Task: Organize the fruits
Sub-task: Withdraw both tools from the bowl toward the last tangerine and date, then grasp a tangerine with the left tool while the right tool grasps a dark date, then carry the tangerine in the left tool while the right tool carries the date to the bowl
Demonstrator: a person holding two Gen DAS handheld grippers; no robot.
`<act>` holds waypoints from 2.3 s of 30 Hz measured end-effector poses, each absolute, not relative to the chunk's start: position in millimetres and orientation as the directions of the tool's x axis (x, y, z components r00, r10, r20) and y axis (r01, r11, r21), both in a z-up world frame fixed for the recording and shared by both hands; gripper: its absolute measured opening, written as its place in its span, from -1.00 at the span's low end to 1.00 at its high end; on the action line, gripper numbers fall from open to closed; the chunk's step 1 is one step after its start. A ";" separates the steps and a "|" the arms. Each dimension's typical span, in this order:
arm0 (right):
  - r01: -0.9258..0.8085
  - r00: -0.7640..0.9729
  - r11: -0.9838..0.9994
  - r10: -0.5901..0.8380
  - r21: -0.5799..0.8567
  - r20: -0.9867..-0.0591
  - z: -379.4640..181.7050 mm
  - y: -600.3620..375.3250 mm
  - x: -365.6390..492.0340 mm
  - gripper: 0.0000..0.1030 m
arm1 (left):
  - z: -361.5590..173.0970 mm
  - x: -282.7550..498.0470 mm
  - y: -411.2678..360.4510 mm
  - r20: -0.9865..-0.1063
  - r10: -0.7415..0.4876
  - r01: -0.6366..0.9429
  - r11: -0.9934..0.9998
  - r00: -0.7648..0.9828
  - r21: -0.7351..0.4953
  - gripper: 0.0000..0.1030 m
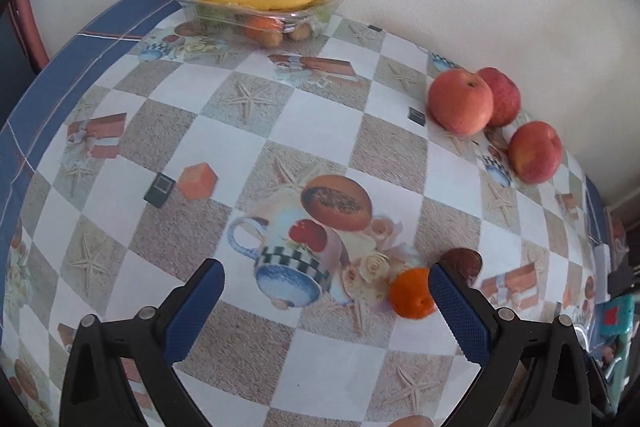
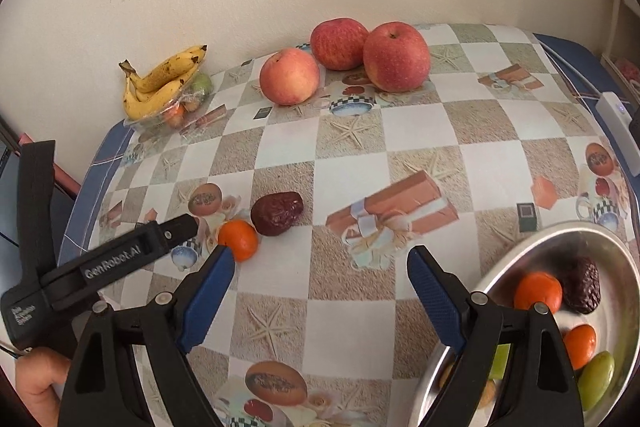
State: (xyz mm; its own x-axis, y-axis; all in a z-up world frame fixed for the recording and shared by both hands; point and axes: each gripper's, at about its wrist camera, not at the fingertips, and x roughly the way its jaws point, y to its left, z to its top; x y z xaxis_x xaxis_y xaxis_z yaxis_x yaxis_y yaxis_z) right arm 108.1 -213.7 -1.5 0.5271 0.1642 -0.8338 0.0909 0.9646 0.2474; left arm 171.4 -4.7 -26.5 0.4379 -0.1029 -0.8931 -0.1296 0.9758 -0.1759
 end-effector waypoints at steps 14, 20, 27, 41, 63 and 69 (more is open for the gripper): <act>0.026 0.494 0.963 0.220 0.267 -0.841 -34.5 -183.8 155.1 0.32 | -47.3 199.4 14.8 -0.912 -0.128 -0.210 0.952 0.390 -0.224 1.00; 0.009 0.493 0.966 0.222 0.260 -0.842 -44.3 -174.7 162.7 0.16 | -49.4 199.2 16.1 -0.910 -0.157 -0.209 0.945 0.384 -0.251 1.00; 0.013 0.502 0.960 0.234 0.278 -0.833 -46.8 -173.4 165.0 -0.09 | -51.5 197.6 12.7 -0.909 -0.183 -0.199 0.942 0.375 -0.271 1.00; 0.123 0.486 0.940 0.222 0.317 -0.845 -45.8 -204.5 154.8 -0.13 | -54.7 192.7 -10.0 -0.902 -0.292 -0.152 0.923 0.319 -0.353 0.68; 0.163 0.452 0.945 0.186 0.285 -0.873 -40.9 -225.2 139.3 -0.13 | -49.1 175.9 -45.8 -0.896 -0.346 -0.085 0.920 0.279 -0.382 -0.28; 0.153 0.448 0.953 0.170 0.263 -0.878 -33.4 -223.2 131.1 -0.13 | -38.8 164.3 -36.3 -0.895 -0.330 -0.099 0.923 0.301 -0.373 -0.28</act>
